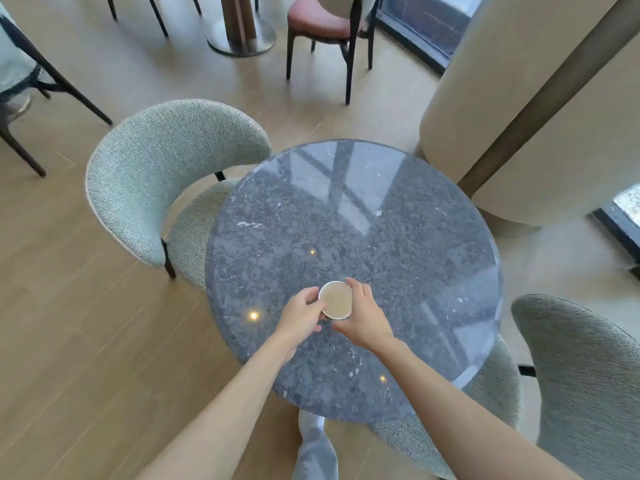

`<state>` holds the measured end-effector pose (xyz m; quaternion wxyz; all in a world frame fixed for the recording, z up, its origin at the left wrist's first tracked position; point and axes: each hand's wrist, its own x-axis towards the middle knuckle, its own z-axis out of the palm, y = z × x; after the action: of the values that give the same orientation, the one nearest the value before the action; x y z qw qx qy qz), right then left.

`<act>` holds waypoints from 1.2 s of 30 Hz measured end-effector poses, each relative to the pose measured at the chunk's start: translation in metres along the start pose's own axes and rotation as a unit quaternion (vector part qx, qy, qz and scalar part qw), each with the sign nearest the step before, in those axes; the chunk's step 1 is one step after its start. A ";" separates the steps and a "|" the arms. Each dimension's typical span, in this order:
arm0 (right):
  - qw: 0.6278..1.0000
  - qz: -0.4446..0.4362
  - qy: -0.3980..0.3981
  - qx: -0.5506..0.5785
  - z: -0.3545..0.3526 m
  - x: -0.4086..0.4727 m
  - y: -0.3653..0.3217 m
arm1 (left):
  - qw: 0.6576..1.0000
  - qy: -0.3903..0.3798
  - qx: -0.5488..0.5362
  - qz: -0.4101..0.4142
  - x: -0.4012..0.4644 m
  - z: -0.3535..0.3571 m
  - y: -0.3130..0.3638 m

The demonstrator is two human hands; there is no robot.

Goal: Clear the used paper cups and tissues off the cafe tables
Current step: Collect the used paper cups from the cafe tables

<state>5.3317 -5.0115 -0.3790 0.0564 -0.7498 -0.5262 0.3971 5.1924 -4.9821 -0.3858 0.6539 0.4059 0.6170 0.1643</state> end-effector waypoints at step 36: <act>0.771 0.142 0.559 0.270 -0.128 -0.574 0.313 | 0.824 -0.486 0.159 0.244 -0.410 0.438 0.004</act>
<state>5.5729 -5.5855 -0.1415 0.4839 -0.8595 -0.1605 0.0365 5.5301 -5.4164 -0.1467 0.7340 0.6689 0.1173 -0.0002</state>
